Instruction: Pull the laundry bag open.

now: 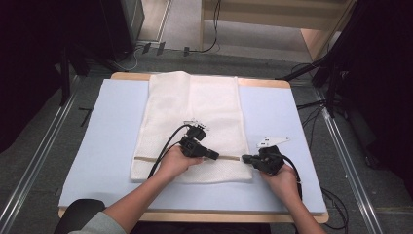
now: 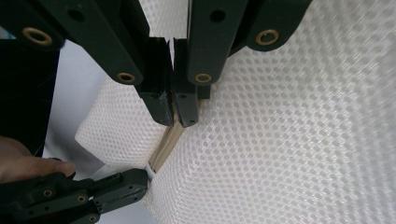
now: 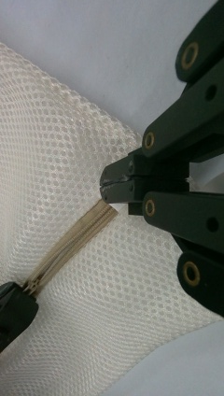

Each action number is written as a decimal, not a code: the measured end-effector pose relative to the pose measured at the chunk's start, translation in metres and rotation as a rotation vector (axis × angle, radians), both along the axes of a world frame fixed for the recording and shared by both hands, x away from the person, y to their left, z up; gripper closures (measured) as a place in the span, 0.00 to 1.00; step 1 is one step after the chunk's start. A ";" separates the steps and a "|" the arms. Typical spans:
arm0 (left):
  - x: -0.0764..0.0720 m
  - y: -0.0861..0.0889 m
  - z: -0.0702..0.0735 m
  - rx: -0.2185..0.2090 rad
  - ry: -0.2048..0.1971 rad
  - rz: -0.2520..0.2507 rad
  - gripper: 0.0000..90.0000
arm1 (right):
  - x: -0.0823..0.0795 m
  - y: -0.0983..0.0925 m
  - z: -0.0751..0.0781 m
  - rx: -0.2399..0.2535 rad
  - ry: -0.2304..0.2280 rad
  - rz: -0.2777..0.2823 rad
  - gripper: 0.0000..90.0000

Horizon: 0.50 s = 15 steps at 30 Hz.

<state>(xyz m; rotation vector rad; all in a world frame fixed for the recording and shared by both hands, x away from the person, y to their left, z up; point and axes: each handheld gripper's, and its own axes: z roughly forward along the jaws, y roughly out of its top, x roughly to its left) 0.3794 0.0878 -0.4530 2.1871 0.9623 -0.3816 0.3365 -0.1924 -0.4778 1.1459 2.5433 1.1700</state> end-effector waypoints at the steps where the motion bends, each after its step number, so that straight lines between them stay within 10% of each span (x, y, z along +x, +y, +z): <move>1: 0.000 0.000 0.000 0.000 0.000 0.000 0.98 | 0.000 0.000 0.000 0.000 0.000 0.000 1.00; 15: -0.004 0.013 0.007 0.003 -0.015 -0.001 0.98 | 0.000 -0.001 -0.001 0.005 -0.009 0.013 1.00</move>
